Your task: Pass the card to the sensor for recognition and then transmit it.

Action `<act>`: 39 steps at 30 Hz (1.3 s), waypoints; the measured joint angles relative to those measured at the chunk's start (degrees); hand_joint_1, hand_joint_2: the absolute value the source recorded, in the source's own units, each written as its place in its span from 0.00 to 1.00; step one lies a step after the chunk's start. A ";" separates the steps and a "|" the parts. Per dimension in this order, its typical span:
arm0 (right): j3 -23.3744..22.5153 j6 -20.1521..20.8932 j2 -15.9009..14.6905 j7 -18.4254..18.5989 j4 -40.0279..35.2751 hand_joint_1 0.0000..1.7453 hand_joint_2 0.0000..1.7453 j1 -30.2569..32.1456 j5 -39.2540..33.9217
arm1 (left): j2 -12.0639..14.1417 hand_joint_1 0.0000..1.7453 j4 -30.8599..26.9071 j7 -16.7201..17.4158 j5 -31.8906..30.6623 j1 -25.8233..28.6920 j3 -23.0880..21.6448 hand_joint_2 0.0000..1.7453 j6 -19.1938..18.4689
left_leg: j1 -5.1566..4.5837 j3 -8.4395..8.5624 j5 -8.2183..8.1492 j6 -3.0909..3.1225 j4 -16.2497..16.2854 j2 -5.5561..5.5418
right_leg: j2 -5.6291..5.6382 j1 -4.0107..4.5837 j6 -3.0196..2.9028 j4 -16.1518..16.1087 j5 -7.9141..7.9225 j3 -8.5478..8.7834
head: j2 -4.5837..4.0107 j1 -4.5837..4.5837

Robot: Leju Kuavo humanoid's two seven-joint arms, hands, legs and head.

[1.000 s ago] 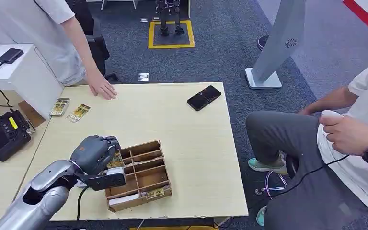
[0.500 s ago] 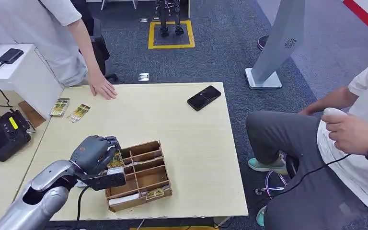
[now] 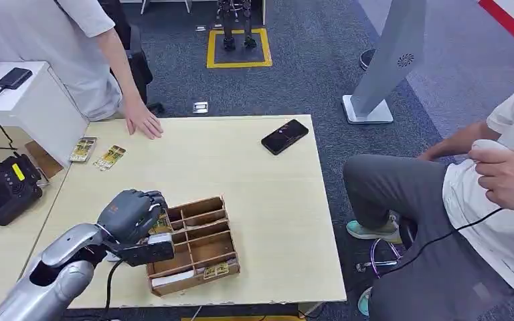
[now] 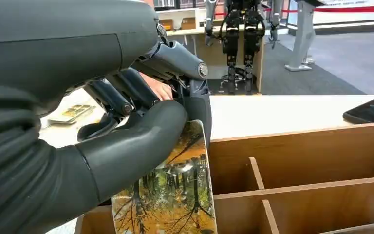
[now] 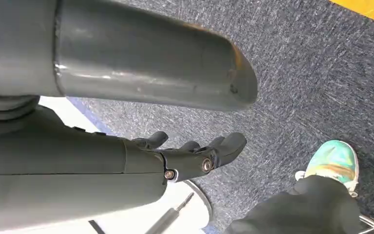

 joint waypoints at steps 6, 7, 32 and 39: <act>0.00 0.00 0.00 0.00 0.00 0.00 0.00 0.00 0.00 | 0.07 1.00 -0.11 0.00 0.02 0.05 0.02 1.00 0.02 | 0.00 0.00 0.00 0.00 0.00 0.00 | 0.00 0.00 0.00 0.00 0.00 0.00 | 0.00 0.00; 0.00 0.00 0.00 0.00 0.00 0.00 0.00 0.00 0.00 | 0.07 1.00 -0.11 0.00 0.00 0.05 0.02 1.00 0.02 | 0.00 0.00 0.00 0.00 0.00 0.00 | 0.00 0.00 0.00 0.00 0.00 0.00 | 0.00 0.00; -0.04 -0.26 0.04 -0.33 0.00 0.00 0.00 0.04 -0.09 | 1.36 1.00 -7.82 -1.46 1.27 0.67 2.95 1.00 1.11 | 0.01 -0.03 0.00 0.00 0.00 -0.02 | -0.01 -0.01 0.00 -0.01 0.00 -0.02 | 0.00 0.00; -0.04 -0.26 0.13 -0.33 0.00 0.00 0.00 0.03 -0.09 | 1.36 1.00 -8.70 -1.49 1.27 0.80 3.04 1.00 1.16 | 0.01 -0.02 0.00 0.00 0.00 -0.01 | 0.00 0.00 0.00 0.00 0.00 -0.02 | 0.00 0.00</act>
